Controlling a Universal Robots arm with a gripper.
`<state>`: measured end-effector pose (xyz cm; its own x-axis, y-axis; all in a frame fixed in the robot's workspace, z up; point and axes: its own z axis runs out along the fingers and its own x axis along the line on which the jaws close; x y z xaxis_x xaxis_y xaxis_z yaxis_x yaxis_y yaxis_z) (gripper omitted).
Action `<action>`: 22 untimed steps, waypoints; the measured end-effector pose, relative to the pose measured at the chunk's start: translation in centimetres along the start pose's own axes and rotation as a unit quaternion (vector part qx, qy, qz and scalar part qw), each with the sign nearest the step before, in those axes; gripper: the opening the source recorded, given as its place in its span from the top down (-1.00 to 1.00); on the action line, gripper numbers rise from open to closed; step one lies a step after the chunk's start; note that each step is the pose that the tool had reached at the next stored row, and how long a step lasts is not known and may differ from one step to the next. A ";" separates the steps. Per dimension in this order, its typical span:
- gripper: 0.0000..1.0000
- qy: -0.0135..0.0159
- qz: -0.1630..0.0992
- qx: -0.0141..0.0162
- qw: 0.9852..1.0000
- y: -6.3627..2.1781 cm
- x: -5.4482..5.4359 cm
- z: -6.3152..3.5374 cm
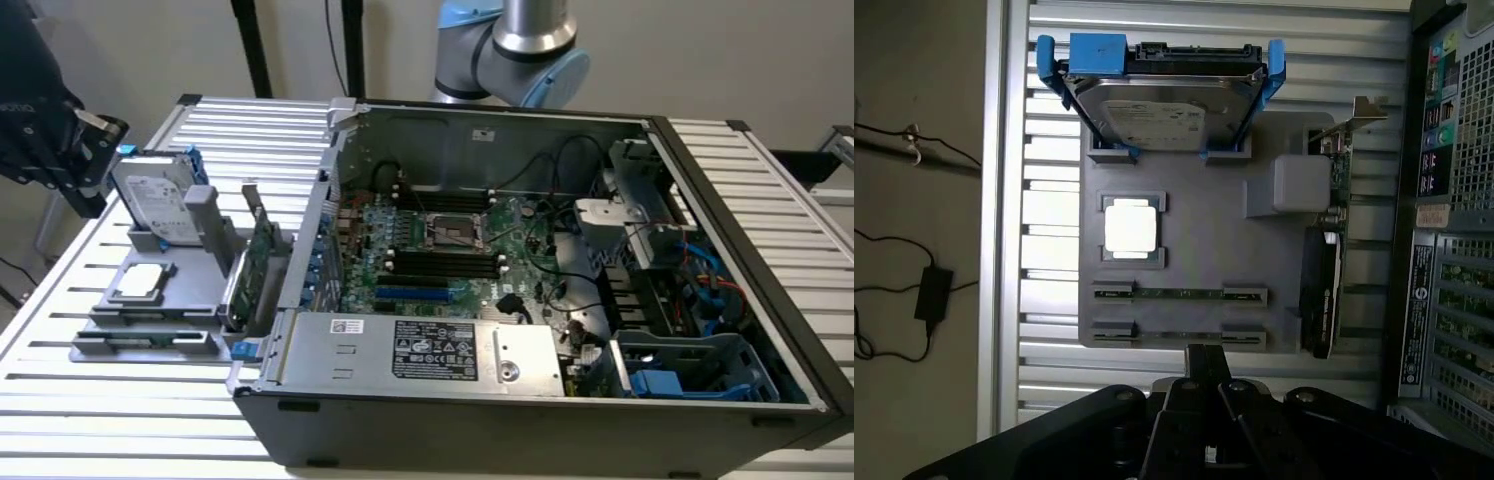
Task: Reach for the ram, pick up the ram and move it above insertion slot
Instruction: 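Pick up the ram and move it above insertion slot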
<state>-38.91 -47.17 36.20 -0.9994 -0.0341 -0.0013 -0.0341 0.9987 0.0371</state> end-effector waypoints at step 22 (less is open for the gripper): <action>0.79 0.006 -0.160 0.000 0.987 -0.01 0.0 0.00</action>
<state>-38.91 -47.18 36.20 -0.9375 -0.3480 -0.0013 -0.3478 0.9369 0.0357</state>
